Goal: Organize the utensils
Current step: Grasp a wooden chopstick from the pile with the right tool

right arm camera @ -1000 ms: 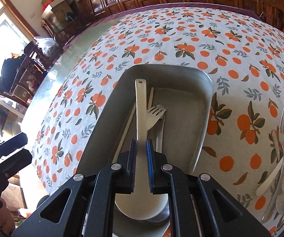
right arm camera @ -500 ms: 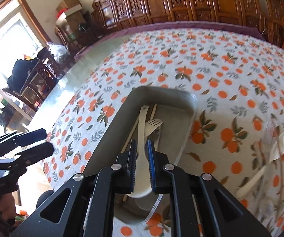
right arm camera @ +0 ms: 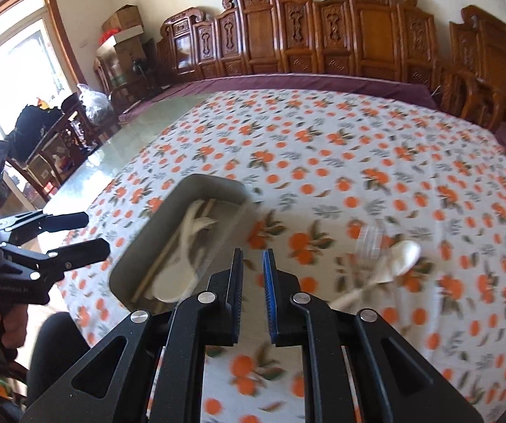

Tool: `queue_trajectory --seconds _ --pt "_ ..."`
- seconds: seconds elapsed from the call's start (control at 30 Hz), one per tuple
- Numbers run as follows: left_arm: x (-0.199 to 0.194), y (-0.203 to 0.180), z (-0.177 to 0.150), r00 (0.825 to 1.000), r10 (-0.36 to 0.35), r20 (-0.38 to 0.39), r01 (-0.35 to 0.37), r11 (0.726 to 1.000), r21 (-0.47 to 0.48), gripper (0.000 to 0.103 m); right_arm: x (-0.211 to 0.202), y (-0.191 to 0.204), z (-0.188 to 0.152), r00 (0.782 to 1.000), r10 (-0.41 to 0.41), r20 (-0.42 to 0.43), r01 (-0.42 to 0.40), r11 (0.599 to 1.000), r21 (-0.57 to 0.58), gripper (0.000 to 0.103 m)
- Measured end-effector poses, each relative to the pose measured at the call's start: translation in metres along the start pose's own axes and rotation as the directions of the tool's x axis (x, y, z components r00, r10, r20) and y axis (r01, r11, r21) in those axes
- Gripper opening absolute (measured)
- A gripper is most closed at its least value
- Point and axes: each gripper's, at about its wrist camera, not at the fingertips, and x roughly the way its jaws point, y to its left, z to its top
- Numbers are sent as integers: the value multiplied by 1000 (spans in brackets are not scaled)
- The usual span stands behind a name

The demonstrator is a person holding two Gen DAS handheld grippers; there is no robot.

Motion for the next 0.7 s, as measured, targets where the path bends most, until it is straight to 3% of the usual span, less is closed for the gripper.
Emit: queue_trajectory --seconds 0.33,0.7 --pt "9 -30 2 1000 -20 -9 21 999 29 84 -5 -72 -23 994 -99 -41 100 995 23 18" --pt "25 -54 4 999 -19 -33 21 998 57 84 30 -111 -46 985 -114 -132 121 992 41 17"
